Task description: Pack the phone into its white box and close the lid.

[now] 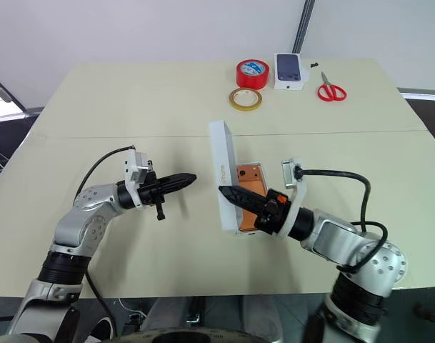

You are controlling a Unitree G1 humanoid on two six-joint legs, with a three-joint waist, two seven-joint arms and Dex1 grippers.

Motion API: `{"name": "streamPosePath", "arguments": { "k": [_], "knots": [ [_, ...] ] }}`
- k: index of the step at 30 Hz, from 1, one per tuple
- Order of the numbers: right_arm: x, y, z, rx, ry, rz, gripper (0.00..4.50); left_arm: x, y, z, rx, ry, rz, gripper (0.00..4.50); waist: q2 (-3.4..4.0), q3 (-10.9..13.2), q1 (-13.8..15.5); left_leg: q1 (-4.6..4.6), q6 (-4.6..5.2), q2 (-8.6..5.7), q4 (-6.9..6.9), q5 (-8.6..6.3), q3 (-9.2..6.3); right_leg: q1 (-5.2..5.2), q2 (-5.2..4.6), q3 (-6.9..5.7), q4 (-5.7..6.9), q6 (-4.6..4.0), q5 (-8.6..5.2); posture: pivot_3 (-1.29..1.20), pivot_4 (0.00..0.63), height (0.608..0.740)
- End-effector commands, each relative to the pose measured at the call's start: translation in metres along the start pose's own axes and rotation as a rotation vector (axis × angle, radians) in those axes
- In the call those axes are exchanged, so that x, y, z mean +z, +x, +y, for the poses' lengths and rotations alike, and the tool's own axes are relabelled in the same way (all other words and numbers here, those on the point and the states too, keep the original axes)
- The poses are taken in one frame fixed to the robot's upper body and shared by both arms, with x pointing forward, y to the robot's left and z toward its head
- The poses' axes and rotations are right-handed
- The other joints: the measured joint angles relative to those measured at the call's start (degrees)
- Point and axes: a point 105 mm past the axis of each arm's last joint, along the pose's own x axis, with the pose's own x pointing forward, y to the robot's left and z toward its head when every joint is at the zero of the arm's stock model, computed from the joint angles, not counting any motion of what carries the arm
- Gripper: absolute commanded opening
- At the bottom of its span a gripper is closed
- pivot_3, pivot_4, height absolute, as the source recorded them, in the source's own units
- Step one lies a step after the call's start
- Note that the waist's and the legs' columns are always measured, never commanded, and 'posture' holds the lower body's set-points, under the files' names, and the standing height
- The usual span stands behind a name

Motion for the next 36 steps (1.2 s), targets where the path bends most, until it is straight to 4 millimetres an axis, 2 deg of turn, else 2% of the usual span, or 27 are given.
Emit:
{"name": "streamPosePath", "arguments": {
  "k": [1,3,9,13,18,21,24,32,33,35,36],
  "knots": [
    [-0.005,0.009,0.014,0.079,0.069,0.019,0.02,0.014,-0.001,-0.006,-0.021,0.012,-0.042,0.00,0.00,0.0,0.0,0.00,0.00,0.00,0.00,0.00,0.00,0.01,0.01,0.00,0.00,0.00,0.00,0.00,0.150,0.740],
    [-0.009,0.013,0.014,0.096,0.100,0.038,0.02,0.014,-0.001,-0.009,-0.035,0.009,-0.045,0.00,-0.01,0.0,0.2,0.00,0.01,0.00,0.01,0.00,0.00,0.06,0.02,0.00,-0.06,0.01,0.00,0.00,0.150,0.740],
    [-0.015,0.011,-0.014,-0.023,0.177,0.110,0.02,0.015,0.000,-0.018,-0.059,0.021,-0.072,0.00,-0.02,0.0,0.7,-0.04,0.02,0.01,0.03,0.00,0.00,0.11,0.02,-0.01,-0.21,0.01,0.00,0.00,0.150,0.740],
    [-0.006,0.013,-0.035,-0.102,0.184,0.068,0.02,0.011,0.000,-0.025,-0.073,0.032,-0.066,0.00,-0.04,0.0,0.5,-0.05,0.03,0.03,0.03,-0.01,-0.01,0.12,0.01,-0.01,-0.28,0.01,0.00,0.00,0.150,0.740],
    [-0.008,0.011,-0.045,-0.131,0.198,0.073,0.02,0.000,0.005,-0.035,-0.112,-0.025,-0.051,0.00,-0.04,0.0,0.6,-0.06,0.03,0.06,0.03,-0.01,0.00,0.12,0.02,-0.01,-0.30,0.01,0.00,0.00,0.150,0.740],
    [-0.006,0.013,-0.048,-0.142,0.195,0.070,0.02,-0.009,0.012,-0.037,-0.116,-0.006,-0.031,0.00,-0.04,0.0,0.7,-0.06,0.04,0.06,0.03,-0.02,0.00,0.15,0.01,-0.01,-0.36,0.01,0.00,0.00,0.150,0.740],
    [-0.004,0.013,-0.055,-0.199,0.135,0.071,0.02,-0.016,0.019,-0.030,-0.065,0.020,-0.015,0.00,-0.04,0.0,0.7,-0.06,0.04,0.06,0.03,-0.02,-0.01,0.16,0.01,-0.01,-0.37,0.00,0.00,0.00,0.150,0.740],
    [0.013,-0.003,-0.070,-0.262,0.126,0.002,0.02,-0.033,0.044,-0.034,-0.097,0.002,-0.012,0.00,-0.05,0.0,0.7,-0.05,0.05,0.06,0.03,-0.02,-0.01,0.19,0.01,-0.01,-0.38,0.01,0.00,0.00,0.150,0.740],
    [0.015,-0.005,-0.071,-0.269,0.122,-0.005,0.60,-0.033,0.047,-0.035,-0.099,0.000,-0.018,0.00,-0.05,0.0,0.8,-0.03,0.05,0.06,0.03,-0.02,-0.01,0.21,0.01,-0.01,-0.38,0.01,0.00,0.00,0.150,0.740],
    [0.020,-0.011,-0.074,-0.292,0.108,-0.027,1.37,-0.035,0.054,-0.036,-0.109,0.004,-0.024,0.00,-0.05,0.0,0.9,-0.05,0.06,0.06,0.04,-0.02,-0.01,0.23,0.00,-0.01,-0.41,0.01,0.00,0.00,0.150,0.740],
    [0.025,-0.016,-0.075,-0.308,0.097,-0.040,2.04,-0.035,0.060,-0.037,-0.117,0.003,-0.031,0.00,-0.05,0.0,0.9,-0.06,0.07,0.05,0.04,-0.03,0.00,0.23,0.00,-0.01,-0.43,0.01,0.00,0.00,0.150,0.740]
  ]
}}
